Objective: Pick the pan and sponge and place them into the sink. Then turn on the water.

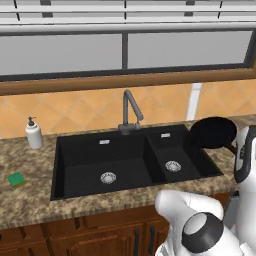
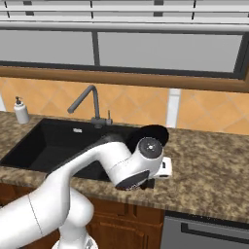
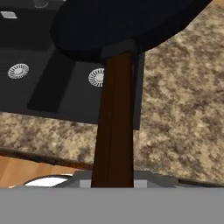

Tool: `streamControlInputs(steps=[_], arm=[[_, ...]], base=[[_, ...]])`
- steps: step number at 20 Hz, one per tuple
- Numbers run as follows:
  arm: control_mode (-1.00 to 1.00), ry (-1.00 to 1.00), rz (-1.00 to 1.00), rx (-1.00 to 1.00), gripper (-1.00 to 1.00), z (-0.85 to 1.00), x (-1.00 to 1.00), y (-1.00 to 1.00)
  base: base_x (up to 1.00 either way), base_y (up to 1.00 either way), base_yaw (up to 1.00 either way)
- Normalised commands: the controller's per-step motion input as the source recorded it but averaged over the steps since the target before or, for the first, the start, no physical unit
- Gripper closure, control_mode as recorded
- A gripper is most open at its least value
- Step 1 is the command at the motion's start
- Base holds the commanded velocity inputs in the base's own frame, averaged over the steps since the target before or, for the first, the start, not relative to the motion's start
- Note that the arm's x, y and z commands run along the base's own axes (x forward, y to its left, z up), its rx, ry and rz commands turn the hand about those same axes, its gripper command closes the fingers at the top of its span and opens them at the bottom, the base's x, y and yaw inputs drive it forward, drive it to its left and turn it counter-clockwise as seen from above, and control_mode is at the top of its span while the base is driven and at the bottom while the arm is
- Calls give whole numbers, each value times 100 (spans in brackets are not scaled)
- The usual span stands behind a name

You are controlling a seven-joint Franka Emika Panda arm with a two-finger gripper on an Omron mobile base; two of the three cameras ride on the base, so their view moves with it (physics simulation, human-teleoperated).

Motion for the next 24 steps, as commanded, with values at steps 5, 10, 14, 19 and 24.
streamControlInputs(steps=[5, 10, 14, 19, 24], arm=[[-100, 15, 12, 0, 100, 28, -6, 88], [-100, 18, 8, 0, 100, 22, -3, 95], [-100, 13, 3, -2, 100, 10, 0, 100], [-100, 24, 4, -4, 100, 5, 0, 100], [-100, 30, 4, -9, 100, 0, 8, 100]], base=[[0, 0, 0], [0, 0, 0], [0, 0, 0], [0, 0, 0], [0, 0, 0]])
